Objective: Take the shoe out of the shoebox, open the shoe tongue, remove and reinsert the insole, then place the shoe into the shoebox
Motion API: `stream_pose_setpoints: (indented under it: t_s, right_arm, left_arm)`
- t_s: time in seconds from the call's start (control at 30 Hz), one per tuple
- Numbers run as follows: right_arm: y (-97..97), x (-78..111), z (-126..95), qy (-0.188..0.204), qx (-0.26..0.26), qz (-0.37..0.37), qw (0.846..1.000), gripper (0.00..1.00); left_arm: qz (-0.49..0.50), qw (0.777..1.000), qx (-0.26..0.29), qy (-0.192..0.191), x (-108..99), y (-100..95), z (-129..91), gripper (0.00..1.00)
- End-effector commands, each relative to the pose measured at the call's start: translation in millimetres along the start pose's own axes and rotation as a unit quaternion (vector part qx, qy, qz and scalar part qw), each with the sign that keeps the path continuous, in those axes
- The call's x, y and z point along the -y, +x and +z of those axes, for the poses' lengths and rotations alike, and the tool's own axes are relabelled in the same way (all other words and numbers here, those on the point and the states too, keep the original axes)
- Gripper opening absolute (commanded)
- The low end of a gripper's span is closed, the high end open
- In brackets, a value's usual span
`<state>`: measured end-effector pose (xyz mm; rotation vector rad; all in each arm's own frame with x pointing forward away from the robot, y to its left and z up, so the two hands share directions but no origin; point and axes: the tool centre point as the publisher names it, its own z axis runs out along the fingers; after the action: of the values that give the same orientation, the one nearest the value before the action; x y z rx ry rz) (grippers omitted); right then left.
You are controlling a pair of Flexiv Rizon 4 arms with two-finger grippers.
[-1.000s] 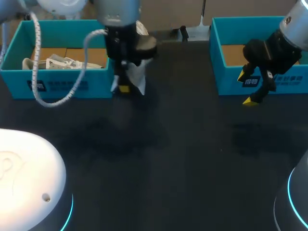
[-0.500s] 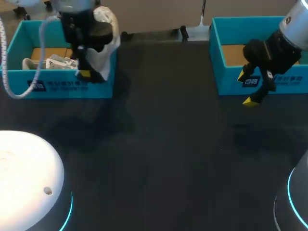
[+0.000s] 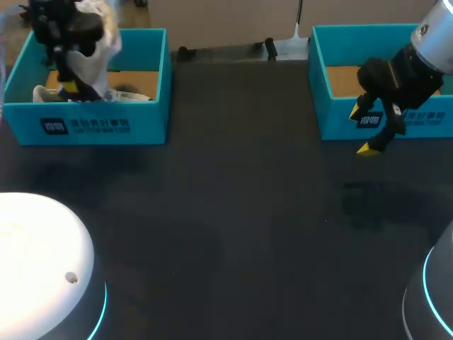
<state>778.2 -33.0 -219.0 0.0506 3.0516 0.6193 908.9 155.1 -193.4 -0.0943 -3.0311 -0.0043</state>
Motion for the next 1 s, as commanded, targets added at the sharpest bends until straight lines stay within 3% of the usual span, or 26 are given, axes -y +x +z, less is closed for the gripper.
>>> stream_pose_setpoints:
  t_s: [0.03,0.4,0.63,0.83,1.0]
  right_arm:
    - [-0.1,-0.1,1,0.001,0.0,0.0,1.0,1.0]
    - [-0.1,-0.1,1,0.001,0.0,0.0,1.0,1.0]
    - [-0.1,-0.1,1,0.001,0.0,0.0,1.0,1.0]
    - [-0.1,-0.1,1,0.001,0.0,0.0,1.0,1.0]
    - [-0.1,-0.1,1,0.001,0.0,0.0,1.0,1.0]
  left_arm:
    - [-0.006,1.0,-0.011,0.008,-29,-20.0,-3,0.0]
    - [-0.048,0.999,0.004,-0.008,-82,-57.9,-7,0.0]
    - [-0.041,0.999,-0.005,-0.025,-106,-82.2,-7,0.0]
    - [-0.044,0.998,0.024,-0.042,-127,-101.7,-10,0.0]
    - [-0.036,0.998,0.028,-0.036,-138,-119.7,-11,0.0]
